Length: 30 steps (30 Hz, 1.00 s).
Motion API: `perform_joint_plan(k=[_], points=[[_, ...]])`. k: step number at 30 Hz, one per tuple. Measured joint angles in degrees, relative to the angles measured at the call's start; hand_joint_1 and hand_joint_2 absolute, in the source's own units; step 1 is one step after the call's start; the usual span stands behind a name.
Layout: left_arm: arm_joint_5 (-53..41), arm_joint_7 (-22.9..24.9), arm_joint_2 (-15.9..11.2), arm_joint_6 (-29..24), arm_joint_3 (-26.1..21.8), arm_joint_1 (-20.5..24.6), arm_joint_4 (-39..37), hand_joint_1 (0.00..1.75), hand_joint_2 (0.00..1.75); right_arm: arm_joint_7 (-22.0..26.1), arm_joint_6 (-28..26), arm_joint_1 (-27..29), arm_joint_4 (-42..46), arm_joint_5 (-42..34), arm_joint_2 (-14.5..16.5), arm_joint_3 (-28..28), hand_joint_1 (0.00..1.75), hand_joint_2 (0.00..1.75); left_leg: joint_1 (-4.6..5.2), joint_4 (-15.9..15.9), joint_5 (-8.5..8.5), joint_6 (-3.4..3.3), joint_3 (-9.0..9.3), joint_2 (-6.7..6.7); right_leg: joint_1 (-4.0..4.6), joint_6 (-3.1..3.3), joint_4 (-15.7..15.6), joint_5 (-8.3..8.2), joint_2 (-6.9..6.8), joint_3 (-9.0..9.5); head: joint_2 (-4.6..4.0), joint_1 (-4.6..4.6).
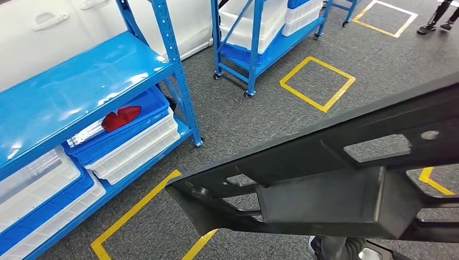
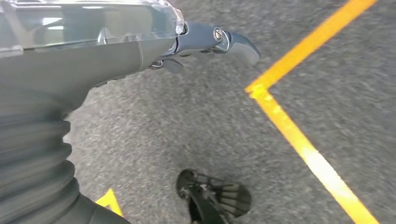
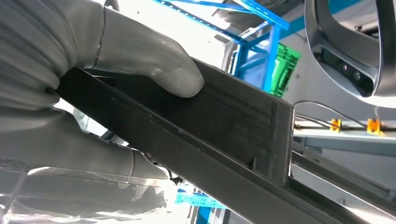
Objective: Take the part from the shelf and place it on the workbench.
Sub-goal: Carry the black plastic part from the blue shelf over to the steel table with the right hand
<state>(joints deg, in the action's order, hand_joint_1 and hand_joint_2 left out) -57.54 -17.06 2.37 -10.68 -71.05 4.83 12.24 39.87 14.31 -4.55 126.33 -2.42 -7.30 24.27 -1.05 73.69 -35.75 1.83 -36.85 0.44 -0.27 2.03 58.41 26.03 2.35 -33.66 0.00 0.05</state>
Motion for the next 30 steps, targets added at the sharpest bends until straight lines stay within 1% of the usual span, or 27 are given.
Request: perform_joint_plan(k=[1, 2, 3, 4, 5, 6, 8, 9, 10, 12, 13, 14, 15, 16, 17, 18, 19, 20, 21, 23, 24, 25, 26, 27, 28, 29, 30], points=[[0.00, -0.31, -0.02, 0.01, 0.05, 0.15, 0.00, 0.00, 1.75, 0.00, 0.03, -0.27, 0.00, -0.22, -0.64, 0.01, 1.75, 1.75, 0.06, -2.07, 1.76, -0.33, 0.89, -0.26, 0.12, 0.01, 0.06, -0.03, 0.82, 0.04, 0.00, -0.01], [0.01, -0.52, -0.04, -0.04, 0.08, 0.28, 0.00, 0.00, 1.75, 0.00, 0.01, -0.45, 0.01, -0.32, -1.19, 0.02, 1.75, 1.75, 0.15, -5.94, 4.14, -0.78, 2.63, -1.08, 0.20, 0.00, 0.11, -0.04, 1.61, 0.14, 0.00, -0.01], [0.02, -0.62, -0.12, -0.12, 0.10, 0.42, 0.00, 0.00, 1.75, 0.00, -0.03, -0.53, 0.02, -0.36, -1.66, 0.03, 1.75, 1.75, 0.19, -9.95, 5.98, -1.29, 4.44, -2.56, 0.27, -0.09, 0.16, -0.08, 2.32, 0.17, 0.00, 0.04], [0.04, -0.67, -0.19, -0.22, 0.12, 0.49, 0.00, 0.00, 1.75, -0.01, -0.05, -0.58, 0.03, -0.35, -2.07, 0.07, 1.75, 1.75, 0.22, -13.41, 7.17, -1.61, 5.95, -3.93, 0.25, -0.25, 0.24, -0.14, 3.05, 0.09, 0.00, 0.11], [0.07, -0.68, -0.28, -0.34, 0.13, 0.53, 0.00, 0.00, 1.75, -0.01, -0.08, -0.57, 0.07, -0.34, -2.44, 0.11, 1.75, 1.75, 0.29, -15.47, 7.62, -1.78, 6.79, -4.93, 0.11, -0.54, 0.25, -0.27, 3.75, -0.13, 0.00, 0.19], [0.09, -0.68, -0.37, -0.41, 0.14, 0.57, 0.00, 0.00, 1.75, -0.01, -0.10, -0.55, 0.13, -0.33, -2.77, 0.16, 1.75, 1.75, 0.37, -16.22, 7.47, -1.83, 7.03, -5.25, -0.09, -0.94, 0.22, -0.48, 4.45, -0.43, 0.00, 0.25], [0.18, -0.67, -0.44, -0.47, 0.15, 0.73, 0.00, 0.00, 1.75, -0.01, -0.11, -0.45, 0.37, -0.33, -3.34, 0.21, 1.75, 1.75, 0.39, -17.05, 7.88, -1.96, 7.29, -3.93, -0.40, -1.77, 0.08, -0.87, 5.53, -0.88, 0.00, 0.28], [0.21, -0.68, -0.45, -0.47, 0.15, 0.84, 0.00, 0.00, 1.75, -0.01, -0.12, -0.43, 0.51, -0.33, -3.61, 0.22, 1.75, 1.75, 0.26, -17.60, 8.24, -2.20, 7.50, -3.19, -0.30, -2.07, 0.55, -0.56, 4.82, -1.19, 0.00, 0.33], [0.26, -0.71, -0.46, -0.47, 0.16, 0.93, 0.00, 0.00, 1.75, -0.01, -0.13, -0.49, 0.65, -0.33, -3.88, 0.24, 1.75, 1.75, 0.14, -18.13, 8.59, -2.43, 7.71, -2.34, -0.15, -2.31, 2.01, 0.44, 3.44, -1.95, 0.00, 0.40], [0.33, -0.76, -0.45, -0.68, 0.16, 0.88, 0.00, 0.00, 1.75, -0.01, -0.19, -0.52, 0.80, -0.34, -4.34, 0.28, 1.75, 1.75, 0.15, -18.67, 8.88, -2.73, 7.85, -0.62, -0.05, -2.72, 8.37, 4.00, -0.09, -5.05, 0.00, 0.52], [0.36, -0.85, -0.45, -0.95, 0.16, 0.79, 0.00, 0.00, 1.75, -0.02, -0.23, -0.44, 0.81, -0.35, -4.53, 0.32, 1.75, 1.75, 0.23, -18.65, 8.85, -2.77, 7.81, 0.29, -0.23, -2.95, 12.20, 5.66, -1.02, -6.92, 0.00, 0.54], [0.37, -1.05, -0.44, -1.23, 0.16, 0.71, 0.00, 0.00, 1.75, -0.02, -0.31, -0.28, 0.81, -0.36, -4.72, 0.36, 1.75, 1.75, 0.27, -18.61, 8.77, -2.76, 7.80, 1.15, -0.47, -3.19, 14.93, 6.47, -1.51, -8.23, 0.00, 0.54], [0.38, -1.43, -0.42, -1.45, 0.17, 0.68, 0.00, 0.00, 1.75, -0.02, -0.39, -0.12, 0.81, -0.37, -4.88, 0.40, 1.75, 1.75, 0.29, -18.57, 8.67, -2.69, 7.83, 1.96, -0.72, -3.41, 15.75, 6.25, -1.82, -8.59, 0.00, 0.54], [0.38, -1.93, -0.38, -1.43, 0.18, 0.70, 0.00, 0.00, 1.75, -0.02, -0.50, 0.01, 0.81, -0.44, -5.08, 0.43, 1.75, 1.75, 0.27, -18.48, 8.51, -2.56, 7.89, 2.68, -0.96, -3.60, 14.28, 5.02, -2.16, -7.77, 0.00, 0.55], [0.39, -2.44, -0.34, -1.23, 0.21, 0.74, 0.00, 0.00, 1.75, -0.02, -0.62, 0.13, 0.85, -0.64, -5.30, 0.44, 1.75, 1.75, 0.23, -18.33, 8.29, -2.35, 8.00, 3.32, -1.17, -3.76, 10.78, 3.14, -2.80, -5.86, 0.00, 0.55], [0.39, -2.87, -0.32, -0.93, 0.25, 0.76, 0.01, 0.00, 1.75, -0.02, -0.71, 0.20, 0.89, -0.97, -5.54, 0.45, 1.75, 1.75, 0.26, -18.10, 7.98, -2.05, 8.10, 3.87, -1.20, -3.80, 6.69, 1.68, -4.06, -3.65, 0.00, 0.56], [0.38, -3.15, -0.31, -0.46, 0.31, 0.77, 0.01, 0.00, 1.75, -0.02, -0.70, 0.27, 0.92, -1.46, -5.79, 0.42, 1.75, 1.75, 0.38, -17.75, 7.60, -1.70, 8.18, 4.38, -1.13, -3.56, 3.30, 0.61, -4.94, -1.89, 0.00, 0.53], [0.38, -3.32, -0.32, 0.09, 0.38, 0.77, 0.01, 0.00, 1.75, -0.01, -0.51, 0.30, 0.95, -2.17, -6.00, 0.34, 1.75, 1.75, 0.52, -17.49, 7.29, -1.35, 8.26, 4.85, -0.98, -3.21, 1.17, 0.16, -5.55, -0.83, 0.00, 0.45], [0.36, -3.34, -0.34, 0.69, 0.45, 0.77, 0.01, 0.00, 1.75, -0.01, 0.01, 0.27, 0.89, -3.21, -6.25, 0.10, 1.75, 1.75, 0.64, -17.33, 7.08, -1.03, 8.32, 5.29, -0.73, -2.74, 0.48, 0.28, -5.66, -0.60, 0.00, 0.37], [0.19, -3.17, -0.27, 1.60, 0.60, 0.88, 0.00, 0.00, 1.75, -0.02, 2.32, 0.15, 0.56, -5.92, -6.86, -1.08, 1.75, 1.75, 0.55, -17.33, 6.84, -0.45, 8.49, 6.04, -0.54, -1.85, 0.43, 0.15, -4.39, -0.84, 0.00, 0.24], [0.09, -3.07, -0.17, 1.75, 0.67, 0.94, 0.00, 0.00, 1.75, -0.02, 4.25, 0.29, 0.36, -7.07, -7.03, -2.16, 1.75, 1.75, 0.37, -16.98, 6.35, -0.17, 8.40, 5.42, -0.54, -1.48, 0.27, 0.03, -3.88, -0.84, 0.00, 0.20], [0.02, -3.01, -0.01, 1.72, 0.72, 0.96, 0.00, 0.00, 1.75, -0.01, 6.48, 0.66, 0.21, -7.69, -6.88, -3.45, 1.75, 1.75, 0.21, -15.72, 5.30, 0.03, 7.92, 4.23, -0.60, -1.11, 0.08, -0.10, -3.42, -0.82, 0.00, 0.16], [0.00, -2.98, 0.15, 1.62, 0.75, 0.84, 0.00, 0.00, 1.75, -0.01, 8.75, 1.23, 0.13, -7.86, -6.42, -4.83, 1.75, 1.75, 0.08, -13.14, 3.61, 0.14, 6.81, 2.70, -0.64, -0.78, -0.08, -0.21, -2.94, -0.77, 0.00, 0.09], [0.00, -2.96, 0.26, 1.49, 0.75, 0.62, 0.00, 0.00, 1.75, 0.00, 10.46, 1.88, 0.07, -7.62, -5.84, -6.11, 1.75, 1.75, 0.02, -9.29, 1.54, 0.17, 5.13, 1.18, -0.55, -0.56, -0.12, -0.26, -2.42, -0.78, 0.00, 0.04], [-0.01, -2.94, 0.33, 1.39, 0.75, 0.33, 0.00, 0.00, 1.75, -0.01, 11.63, 2.46, 0.01, -7.35, -5.29, -7.08, 1.75, 1.75, 0.02, -4.89, -0.37, 0.14, 3.08, 0.43, -0.42, -0.39, -0.11, -0.27, -1.76, -0.80, 0.00, 0.02], [0.01, -2.92, 0.38, 1.35, 0.75, 0.05, 0.00, 0.00, 1.75, -0.01, 12.37, 3.02, -0.05, -7.05, -4.84, -7.84, 1.75, 1.75, 0.05, -1.19, -1.54, 0.07, 1.23, 0.12, -0.27, -0.29, -0.09, -0.28, -1.00, -0.80, 0.00, 0.01], [0.01, -2.85, 0.44, 1.34, 0.75, -0.12, 0.00, 0.00, 1.75, -0.02, 12.97, 3.61, -0.11, -6.70, -4.40, -8.45, 1.75, 1.75, 0.09, 0.69, -1.58, -0.08, 0.13, 0.00, -0.11, -0.25, -0.06, -0.27, -0.24, -0.76, 0.00, 0.01]])
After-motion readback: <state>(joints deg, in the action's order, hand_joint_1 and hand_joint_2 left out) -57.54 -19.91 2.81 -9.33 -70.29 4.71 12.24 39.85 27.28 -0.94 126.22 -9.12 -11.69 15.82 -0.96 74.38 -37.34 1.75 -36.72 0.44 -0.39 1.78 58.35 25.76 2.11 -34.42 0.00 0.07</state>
